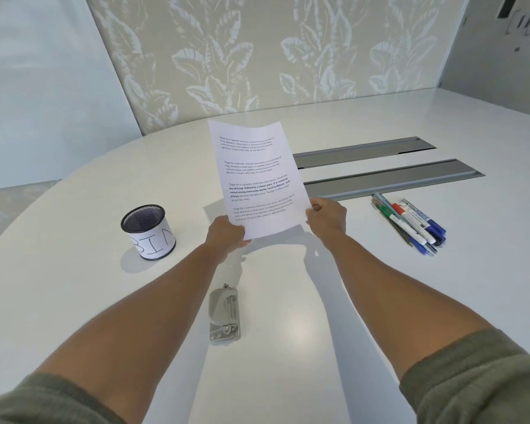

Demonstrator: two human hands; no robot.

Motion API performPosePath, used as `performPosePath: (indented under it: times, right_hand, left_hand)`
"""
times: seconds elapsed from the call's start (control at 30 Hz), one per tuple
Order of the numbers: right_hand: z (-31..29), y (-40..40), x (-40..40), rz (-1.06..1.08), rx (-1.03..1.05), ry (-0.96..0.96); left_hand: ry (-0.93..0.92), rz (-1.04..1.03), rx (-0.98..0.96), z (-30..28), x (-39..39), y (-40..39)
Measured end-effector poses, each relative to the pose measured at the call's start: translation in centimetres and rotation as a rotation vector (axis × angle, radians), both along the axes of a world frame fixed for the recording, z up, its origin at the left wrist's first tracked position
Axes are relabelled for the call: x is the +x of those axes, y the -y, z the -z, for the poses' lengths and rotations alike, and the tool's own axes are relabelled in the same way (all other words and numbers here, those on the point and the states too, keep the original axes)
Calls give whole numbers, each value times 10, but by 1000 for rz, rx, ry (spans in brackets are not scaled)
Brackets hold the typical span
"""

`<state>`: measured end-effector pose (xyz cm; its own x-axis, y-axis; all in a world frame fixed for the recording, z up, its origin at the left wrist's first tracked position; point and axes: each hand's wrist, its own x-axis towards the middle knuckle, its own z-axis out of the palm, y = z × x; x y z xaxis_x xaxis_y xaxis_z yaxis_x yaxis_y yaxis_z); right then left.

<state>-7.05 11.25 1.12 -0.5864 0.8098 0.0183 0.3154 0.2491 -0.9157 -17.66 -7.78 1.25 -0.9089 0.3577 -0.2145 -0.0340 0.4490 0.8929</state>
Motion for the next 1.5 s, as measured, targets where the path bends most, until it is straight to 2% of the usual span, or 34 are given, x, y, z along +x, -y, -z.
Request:
performPosePath:
  times: [0.2, 0.47, 0.67, 0.73, 0.87, 1.1, 1.27, 1.5]
  right_hand:
    - [7, -6, -33, -38, -3, 58]
    - [25, -3, -52, -50, 40, 154]
    - [36, 1, -56, -65, -15, 164]
    - [36, 3, -56, -46, -31, 154]
    - [39, 9, -56, -44, -19, 150]
    - [48, 17, -49, -40, 17, 147]
    - [54, 21, -44, -37, 115, 156]
    - [57, 20, -38, -43, 143, 158]
  left_hand:
    - [111, -64, 7, 4, -29, -8]
    - [143, -99, -88, 11, -44, -6]
    - [185, -115, -127, 14, -46, -1]
    - [153, -114, -137, 15, -45, 1]
    - [-25, -165, -219, 18, -43, 7]
    - [-142, -172, -343, 29, -39, 17]
    - [-139, -165, -286, 28, -36, 19]
    - [-117, -193, -230, 31, -37, 20]
